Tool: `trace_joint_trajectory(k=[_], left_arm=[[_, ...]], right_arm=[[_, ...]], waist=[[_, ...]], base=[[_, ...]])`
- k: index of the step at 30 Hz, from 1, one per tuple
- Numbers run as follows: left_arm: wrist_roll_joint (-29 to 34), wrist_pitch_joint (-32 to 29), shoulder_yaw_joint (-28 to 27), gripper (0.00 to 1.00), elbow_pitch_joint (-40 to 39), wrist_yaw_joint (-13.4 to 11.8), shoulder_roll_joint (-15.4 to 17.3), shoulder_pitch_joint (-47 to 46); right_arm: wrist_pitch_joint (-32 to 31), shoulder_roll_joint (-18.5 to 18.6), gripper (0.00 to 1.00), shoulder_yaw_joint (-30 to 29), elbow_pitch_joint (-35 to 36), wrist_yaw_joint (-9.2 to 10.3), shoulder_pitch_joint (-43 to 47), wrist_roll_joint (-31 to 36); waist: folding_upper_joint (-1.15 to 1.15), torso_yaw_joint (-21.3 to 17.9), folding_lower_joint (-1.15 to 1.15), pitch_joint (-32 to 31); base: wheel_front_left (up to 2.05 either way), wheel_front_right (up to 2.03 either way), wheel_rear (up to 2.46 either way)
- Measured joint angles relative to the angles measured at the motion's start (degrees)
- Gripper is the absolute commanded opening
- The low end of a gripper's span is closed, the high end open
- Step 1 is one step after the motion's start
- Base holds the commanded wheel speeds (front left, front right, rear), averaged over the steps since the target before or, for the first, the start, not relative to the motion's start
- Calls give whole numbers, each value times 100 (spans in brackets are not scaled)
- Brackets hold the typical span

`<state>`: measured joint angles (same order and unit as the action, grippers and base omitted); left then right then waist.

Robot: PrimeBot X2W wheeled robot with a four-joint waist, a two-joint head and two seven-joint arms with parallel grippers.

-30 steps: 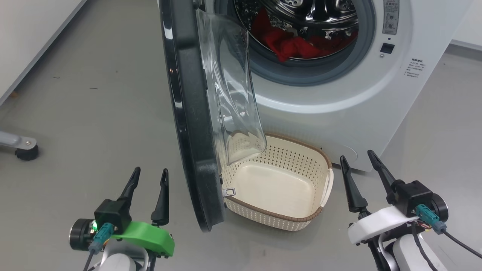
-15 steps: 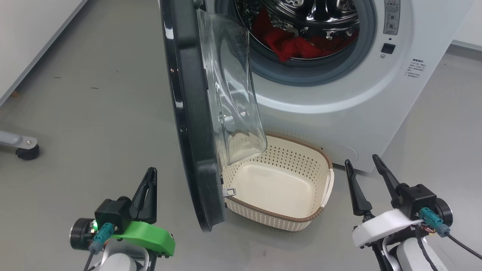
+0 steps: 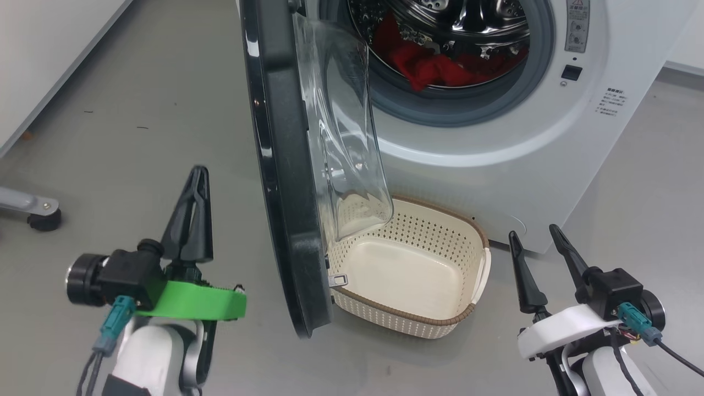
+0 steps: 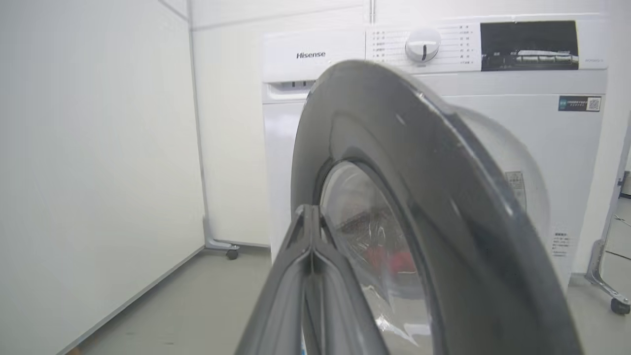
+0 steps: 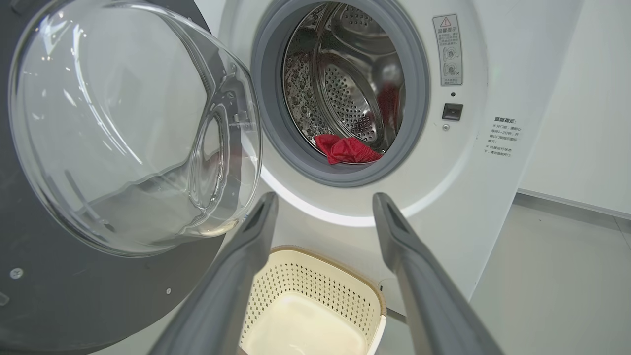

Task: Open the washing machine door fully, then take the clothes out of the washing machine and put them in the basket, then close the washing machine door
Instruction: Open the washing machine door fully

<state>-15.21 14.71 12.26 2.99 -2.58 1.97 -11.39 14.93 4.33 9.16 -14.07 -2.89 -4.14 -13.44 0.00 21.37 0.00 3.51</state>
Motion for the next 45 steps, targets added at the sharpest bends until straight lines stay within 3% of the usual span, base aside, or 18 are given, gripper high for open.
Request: trace_joint_trajectory(k=[9,13,21,28,36,45], left_arm=[[369,5,134,0,-1392,51,-1,-398],[391,7,488,0,-1682,244,3,-409],[265,-120,1438,0,-1631,638,41,10],[22,-586,2060,0,-1421,749,75,406],[-69,-1040,2281,0,-1004,751,80,709],[-94,-1222,2114,0,-661,638,85,822]], right_arm=[[0,-35,100,-87,-2,-26,3,58],[0,-47,100,-91,-1,-57,3,115],[0,-71,100,-76,-18,-118,4,208],[0,-77,100,-118,-22,-156,13,209],[0,-86,100,-116,-34,-175,60,252],[0,-94,100,-134,-34,-209,71,293]], waist=[[0,56,0,-4],[0,69,0,-13],[0,26,0,-49],[0,-19,0,-65],[0,-31,0,-37],[0,-30,0,11]], base=[[0,0,0],[0,0,0],[0,0,0],[0,0,0],[0,0,0],[0,0,0]])
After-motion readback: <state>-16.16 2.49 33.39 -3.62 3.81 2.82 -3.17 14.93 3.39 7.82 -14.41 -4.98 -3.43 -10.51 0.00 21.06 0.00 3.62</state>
